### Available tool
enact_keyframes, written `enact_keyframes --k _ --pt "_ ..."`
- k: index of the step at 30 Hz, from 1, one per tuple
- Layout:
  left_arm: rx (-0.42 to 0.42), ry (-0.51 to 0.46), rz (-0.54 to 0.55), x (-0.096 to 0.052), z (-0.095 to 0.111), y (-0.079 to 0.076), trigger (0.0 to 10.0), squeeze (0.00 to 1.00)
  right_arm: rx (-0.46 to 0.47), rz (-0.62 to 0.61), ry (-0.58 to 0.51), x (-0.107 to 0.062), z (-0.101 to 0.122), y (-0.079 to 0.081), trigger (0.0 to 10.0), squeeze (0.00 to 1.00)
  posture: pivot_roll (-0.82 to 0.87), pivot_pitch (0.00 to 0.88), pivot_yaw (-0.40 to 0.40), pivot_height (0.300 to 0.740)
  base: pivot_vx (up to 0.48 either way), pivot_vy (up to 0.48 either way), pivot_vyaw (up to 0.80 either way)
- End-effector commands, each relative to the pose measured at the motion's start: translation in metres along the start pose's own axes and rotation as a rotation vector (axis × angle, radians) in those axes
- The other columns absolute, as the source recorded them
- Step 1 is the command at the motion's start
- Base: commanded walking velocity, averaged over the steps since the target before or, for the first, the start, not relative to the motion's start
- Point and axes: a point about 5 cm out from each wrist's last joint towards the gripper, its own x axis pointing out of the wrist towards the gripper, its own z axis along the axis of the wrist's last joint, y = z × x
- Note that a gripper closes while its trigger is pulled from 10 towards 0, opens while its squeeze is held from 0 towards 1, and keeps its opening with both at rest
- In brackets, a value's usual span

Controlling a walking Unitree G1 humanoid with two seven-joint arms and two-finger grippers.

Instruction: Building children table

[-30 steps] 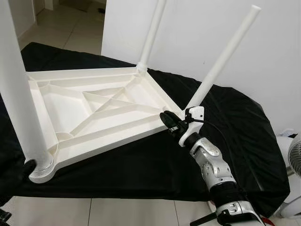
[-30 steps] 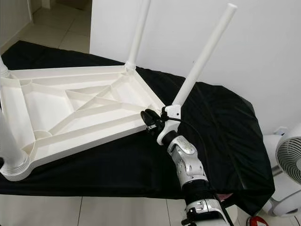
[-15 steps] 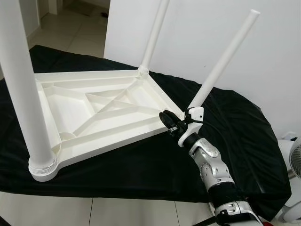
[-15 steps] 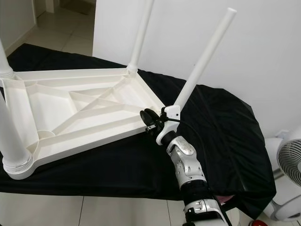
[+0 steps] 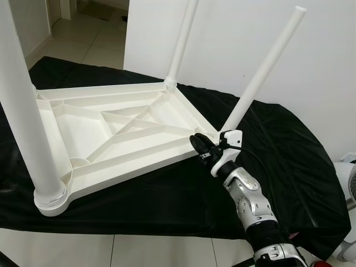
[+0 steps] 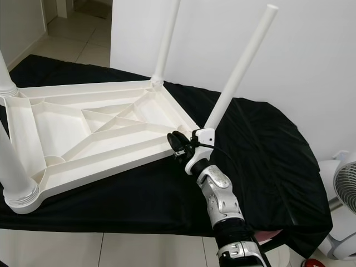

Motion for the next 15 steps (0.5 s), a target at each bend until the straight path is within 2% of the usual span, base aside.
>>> enact_keyframes --k 1,2,3,4,5,6,7,8,9,10,12,15 --pt "-0.018 -0.011 -0.101 0.003 0.003 -0.014 10.0 0.0 -0.015 -0.04 0.004 -0.007 0.001 -0.01 10.0 0.0 0.22 0.0 -0.176 0.74 0.0 0.0 0.0" --pt "-0.018 -0.011 -0.101 0.003 0.003 -0.014 10.0 0.0 -0.015 -0.04 0.004 -0.007 0.001 -0.01 10.0 0.0 0.22 0.0 -0.176 0.74 0.0 0.0 0.0" --pt "-0.031 -0.014 -0.205 0.003 0.003 -0.027 10.0 0.0 -0.019 -0.048 0.009 -0.008 0.0 -0.011 10.0 0.0 0.22 0.0 -0.173 0.74 0.0 0.0 0.0" --pt "-0.031 -0.014 -0.205 0.003 0.003 -0.027 10.0 0.0 -0.019 -0.048 0.009 -0.008 0.0 -0.011 10.0 0.0 0.22 0.0 -0.173 0.74 0.0 0.0 0.0" --pt "-0.055 -0.009 -0.301 0.004 0.003 -0.041 10.0 0.0 -0.022 -0.061 0.015 -0.009 -0.001 -0.012 10.0 0.0 0.22 0.0 -0.171 0.74 0.0 0.0 0.0" --pt "-0.055 -0.009 -0.301 0.004 0.003 -0.041 10.0 0.0 -0.022 -0.061 0.015 -0.009 -0.001 -0.012 10.0 0.0 0.22 0.0 -0.171 0.74 0.0 0.0 0.0" --pt "-0.072 -0.005 -0.406 0.004 0.003 -0.057 10.0 0.0 -0.029 -0.097 0.029 -0.008 -0.003 -0.014 10.0 0.0 0.22 0.0 -0.168 0.74 0.0 0.0 0.0" --pt "-0.072 -0.005 -0.406 0.004 0.003 -0.057 10.0 0.0 -0.029 -0.097 0.029 -0.008 -0.003 -0.014 10.0 0.0 0.22 0.0 -0.168 0.74 0.0 0.0 0.0" --pt "-0.103 -0.008 -0.494 0.003 0.004 -0.07 10.0 0.0 -0.038 -0.14 0.046 -0.006 -0.006 -0.015 10.0 0.0 0.22 0.0 -0.168 0.74 0.0 0.0 0.0" --pt "-0.103 -0.008 -0.494 0.003 0.004 -0.07 10.0 0.0 -0.038 -0.14 0.046 -0.006 -0.006 -0.015 10.0 0.0 0.22 0.0 -0.168 0.74 0.0 0.0 0.0" --pt "-0.15 -0.007 -0.655 0.001 0.006 -0.093 10.0 0.0 -0.059 -0.307 0.1 -0.003 -0.017 -0.021 10.0 0.0 0.21 0.0 -0.157 0.74 0.0 0.0 0.0" --pt "-0.156 -0.008 -0.695 0.001 0.006 -0.099 10.0 0.0 -0.069 -0.368 0.122 -0.002 -0.022 -0.023 10.0 0.0 0.21 0.0 -0.157 0.74 0.0 0.0 0.0"
